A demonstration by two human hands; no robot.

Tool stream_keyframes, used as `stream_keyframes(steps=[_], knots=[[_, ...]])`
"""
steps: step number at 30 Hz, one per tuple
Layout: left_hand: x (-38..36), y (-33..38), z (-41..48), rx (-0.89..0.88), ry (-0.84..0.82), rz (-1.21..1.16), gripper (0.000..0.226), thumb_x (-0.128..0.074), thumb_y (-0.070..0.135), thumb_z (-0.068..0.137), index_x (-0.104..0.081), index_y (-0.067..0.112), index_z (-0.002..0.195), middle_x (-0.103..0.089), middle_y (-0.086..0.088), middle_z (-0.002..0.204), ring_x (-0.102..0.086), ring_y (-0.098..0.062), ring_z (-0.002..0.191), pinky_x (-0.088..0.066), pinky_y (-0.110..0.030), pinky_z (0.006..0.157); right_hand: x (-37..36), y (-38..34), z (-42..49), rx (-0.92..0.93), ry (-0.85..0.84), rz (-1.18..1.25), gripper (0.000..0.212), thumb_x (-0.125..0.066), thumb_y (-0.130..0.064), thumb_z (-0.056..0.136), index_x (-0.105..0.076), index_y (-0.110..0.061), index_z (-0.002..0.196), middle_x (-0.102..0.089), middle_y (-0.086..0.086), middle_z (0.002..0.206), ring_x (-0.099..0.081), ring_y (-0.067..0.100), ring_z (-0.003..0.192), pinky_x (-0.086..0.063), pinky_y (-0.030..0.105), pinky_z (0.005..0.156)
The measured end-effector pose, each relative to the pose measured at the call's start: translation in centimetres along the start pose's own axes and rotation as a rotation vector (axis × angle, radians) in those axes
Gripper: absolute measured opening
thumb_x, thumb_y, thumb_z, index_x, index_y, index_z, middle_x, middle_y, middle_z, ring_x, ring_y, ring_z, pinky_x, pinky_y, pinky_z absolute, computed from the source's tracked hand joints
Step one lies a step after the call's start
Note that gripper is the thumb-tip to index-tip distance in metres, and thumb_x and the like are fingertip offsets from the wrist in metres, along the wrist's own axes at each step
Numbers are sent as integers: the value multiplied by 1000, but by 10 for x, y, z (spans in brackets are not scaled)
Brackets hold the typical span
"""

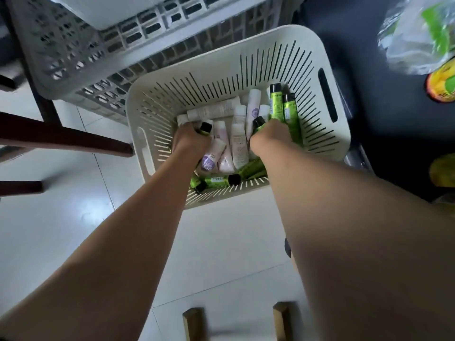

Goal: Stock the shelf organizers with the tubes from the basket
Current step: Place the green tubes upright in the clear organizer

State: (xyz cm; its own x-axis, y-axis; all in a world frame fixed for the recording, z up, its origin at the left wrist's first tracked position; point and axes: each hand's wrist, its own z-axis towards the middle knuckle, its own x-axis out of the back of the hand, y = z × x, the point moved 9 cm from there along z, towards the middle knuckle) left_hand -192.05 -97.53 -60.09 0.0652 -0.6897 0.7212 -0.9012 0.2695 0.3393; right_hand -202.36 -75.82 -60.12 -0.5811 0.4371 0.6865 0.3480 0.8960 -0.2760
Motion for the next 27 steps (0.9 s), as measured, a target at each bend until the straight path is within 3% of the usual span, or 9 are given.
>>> stream_keyframes(steps=[5, 9, 12, 14, 17, 19, 21, 24, 27], knots=[[-5, -10, 12, 73, -30, -258, 29, -79, 22, 78, -69, 25, 105, -70, -2, 92, -65, -19, 78, -50, -26, 65, -11, 7, 12, 10, 38, -122, 41, -64, -15, 93, -54, -6, 131, -50, 14, 132, -52, 32, 120, -51, 47, 99], [26, -14, 10, 43, 73, -357, 19, -75, 17, 79, -62, 25, 90, -69, -5, 87, -65, -26, 76, -55, -36, 70, -16, 12, 25, 20, 30, -97, 19, -63, -7, 91, -61, -14, 108, -64, 9, 107, -63, 30, 103, -57, 45, 86], [45, -17, 2, 50, 102, -499, 36, -80, 16, 68, -63, 21, 99, -71, -8, 88, -69, -29, 74, -59, -43, 67, -6, 19, 28, -4, 111, 94, 8, -62, -9, 91, -57, -16, 93, -57, 2, 85, -60, 27, 88, -54, 39, 77], [51, -16, -4, 62, 85, -615, 42, -81, 12, 66, -66, 19, 105, -74, -8, 87, -71, -27, 68, -60, -42, 63, 1, 15, 24, 10, 154, 266, 10, -68, -17, 88, -58, -17, 86, -60, 0, 81, -62, 25, 78, -53, 33, 68], [66, -13, -17, 48, 135, -663, 26, -73, 9, 73, -70, 19, 97, -69, 0, 68, -63, -19, 57, -52, -35, 58, 10, 1, 15, 67, 134, 476, 14, -73, -25, 87, -64, -17, 81, -66, -1, 81, -65, 19, 75, -46, 24, 55], [74, -8, -25, 33, 157, -764, 18, -72, 7, 74, -70, 15, 90, -69, -3, 70, -67, -20, 63, -58, -39, 67, 13, -5, 9, 72, 87, 625, 14, -75, -26, 86, -69, -14, 89, -71, 2, 88, -70, 21, 79, -56, 28, 61], [75, 1, -33, 24, 114, -929, 15, -71, 0, 77, -66, 11, 86, -69, -9, 82, -71, -24, 76, -63, -46, 82, 12, -8, 2, 32, 5, 821, 31, -79, -24, 82, -72, -13, 110, -75, 6, 102, -73, 25, 89, -63, 39, 78], [61, 12, -53, 67, -39, -1151, 13, -63, -10, 89, -61, -2, 98, -62, -18, 103, -68, -28, 95, -61, -45, 89, 17, -14, -7, 24, -114, 1027, 17, -78, -16, 80, -74, -15, 96, -77, 9, 94, -77, 26, 85, -63, 47, 81], [42, 20, -76, 121, -244, -1324, 32, -58, -14, 87, -62, -7, 118, -62, -23, 122, -63, -34, 115, -61, -41, 90, 30, -17, -25, 54, -266, 1108, 9, -70, -7, 88, -71, -7, 97, -78, 12, 94, -77, 25, 85, -62, 44, 85]])
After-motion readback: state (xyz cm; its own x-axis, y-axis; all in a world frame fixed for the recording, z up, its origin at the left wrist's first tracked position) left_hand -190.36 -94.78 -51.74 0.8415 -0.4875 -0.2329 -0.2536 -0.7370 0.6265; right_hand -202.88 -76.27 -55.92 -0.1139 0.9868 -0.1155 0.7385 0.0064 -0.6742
